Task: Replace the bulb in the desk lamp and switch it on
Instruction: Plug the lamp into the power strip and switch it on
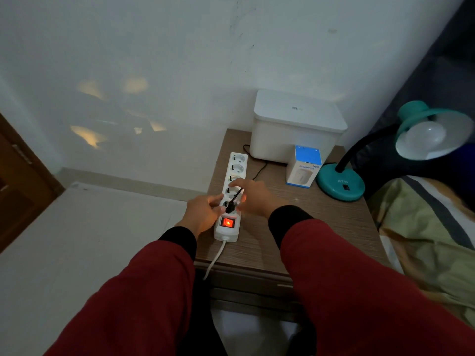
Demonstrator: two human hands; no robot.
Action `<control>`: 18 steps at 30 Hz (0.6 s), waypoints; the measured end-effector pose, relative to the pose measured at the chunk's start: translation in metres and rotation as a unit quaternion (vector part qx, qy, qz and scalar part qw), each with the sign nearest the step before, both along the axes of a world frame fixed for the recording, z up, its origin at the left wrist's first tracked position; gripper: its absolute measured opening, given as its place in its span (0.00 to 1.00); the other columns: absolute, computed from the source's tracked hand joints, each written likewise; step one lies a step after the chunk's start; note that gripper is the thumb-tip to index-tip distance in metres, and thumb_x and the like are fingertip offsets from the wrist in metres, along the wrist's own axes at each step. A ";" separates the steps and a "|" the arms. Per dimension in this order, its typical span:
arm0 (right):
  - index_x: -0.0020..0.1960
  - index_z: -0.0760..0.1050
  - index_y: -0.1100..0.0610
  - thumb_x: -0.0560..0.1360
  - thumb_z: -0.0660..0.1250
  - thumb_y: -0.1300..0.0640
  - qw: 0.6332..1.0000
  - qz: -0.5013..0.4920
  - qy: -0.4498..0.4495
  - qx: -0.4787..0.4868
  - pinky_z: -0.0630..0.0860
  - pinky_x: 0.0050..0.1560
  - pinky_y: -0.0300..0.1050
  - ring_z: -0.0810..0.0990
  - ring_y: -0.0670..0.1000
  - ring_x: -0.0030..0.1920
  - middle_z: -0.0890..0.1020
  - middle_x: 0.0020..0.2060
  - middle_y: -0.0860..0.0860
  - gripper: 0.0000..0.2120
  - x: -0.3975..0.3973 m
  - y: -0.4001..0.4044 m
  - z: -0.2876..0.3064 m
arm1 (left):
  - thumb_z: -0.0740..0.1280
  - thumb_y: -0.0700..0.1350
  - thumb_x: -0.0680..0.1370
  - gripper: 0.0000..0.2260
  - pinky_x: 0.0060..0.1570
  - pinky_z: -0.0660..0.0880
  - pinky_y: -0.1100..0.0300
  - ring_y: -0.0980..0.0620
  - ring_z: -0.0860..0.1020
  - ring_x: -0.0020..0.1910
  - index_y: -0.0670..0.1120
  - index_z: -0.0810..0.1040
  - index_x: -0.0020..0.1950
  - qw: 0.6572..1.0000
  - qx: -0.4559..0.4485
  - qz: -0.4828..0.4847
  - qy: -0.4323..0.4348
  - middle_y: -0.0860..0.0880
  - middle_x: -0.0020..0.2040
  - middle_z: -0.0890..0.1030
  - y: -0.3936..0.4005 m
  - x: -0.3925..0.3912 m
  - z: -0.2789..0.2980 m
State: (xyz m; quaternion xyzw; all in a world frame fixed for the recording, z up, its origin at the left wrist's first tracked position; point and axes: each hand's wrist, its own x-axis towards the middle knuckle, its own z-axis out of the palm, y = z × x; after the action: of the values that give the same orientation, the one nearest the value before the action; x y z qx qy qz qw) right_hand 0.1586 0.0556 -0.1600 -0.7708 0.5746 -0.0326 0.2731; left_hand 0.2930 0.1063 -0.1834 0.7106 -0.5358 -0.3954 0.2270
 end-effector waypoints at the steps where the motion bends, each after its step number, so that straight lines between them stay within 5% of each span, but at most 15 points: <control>1: 0.72 0.64 0.48 0.71 0.72 0.62 1.000 -0.002 0.021 0.013 0.70 0.64 0.49 0.71 0.57 0.68 0.70 0.70 0.57 0.33 -0.003 -0.001 0.005 | 0.63 0.47 0.79 0.19 0.67 0.65 0.59 0.49 0.71 0.68 0.47 0.70 0.71 0.999 0.010 -0.010 -0.033 0.45 0.68 0.75 -0.002 -0.001 0.005; 3: 0.75 0.58 0.47 0.73 0.70 0.60 0.997 -0.008 0.066 0.035 0.70 0.65 0.51 0.70 0.57 0.68 0.69 0.70 0.57 0.35 -0.009 -0.001 0.016 | 0.60 0.51 0.80 0.20 0.68 0.65 0.57 0.47 0.70 0.68 0.45 0.70 0.70 0.991 0.026 -0.031 -0.129 0.44 0.69 0.73 -0.009 -0.004 0.015; 7: 0.69 0.69 0.57 0.76 0.68 0.55 0.980 0.000 0.192 0.044 0.73 0.61 0.48 0.75 0.55 0.64 0.75 0.65 0.56 0.23 -0.024 0.001 0.034 | 0.57 0.54 0.80 0.20 0.60 0.70 0.55 0.44 0.73 0.64 0.42 0.73 0.65 0.957 0.041 -0.085 -0.275 0.42 0.65 0.75 -0.022 -0.010 0.031; 10: 0.66 0.72 0.59 0.75 0.69 0.53 0.973 -0.007 0.222 0.060 0.73 0.60 0.49 0.76 0.56 0.63 0.77 0.63 0.56 0.22 -0.034 0.001 0.043 | 0.60 0.55 0.78 0.19 0.48 0.71 0.58 0.45 0.77 0.56 0.42 0.76 0.59 0.941 0.036 -0.101 -0.321 0.42 0.59 0.77 -0.032 -0.014 0.035; 18: 0.65 0.72 0.60 0.75 0.68 0.50 0.970 -0.020 0.240 0.031 0.72 0.61 0.51 0.74 0.57 0.64 0.76 0.64 0.56 0.23 -0.065 -0.006 0.074 | 0.63 0.51 0.78 0.20 0.56 0.73 0.55 0.44 0.75 0.61 0.40 0.72 0.64 0.925 0.008 -0.105 -0.365 0.41 0.63 0.75 -0.050 -0.050 0.060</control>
State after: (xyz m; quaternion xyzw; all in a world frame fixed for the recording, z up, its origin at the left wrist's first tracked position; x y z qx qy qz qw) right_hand 0.0933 0.0497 -0.0858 -0.7356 0.6395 0.1656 0.1501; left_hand 0.2432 0.0565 -0.1235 0.7474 -0.6499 -0.1343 -0.0331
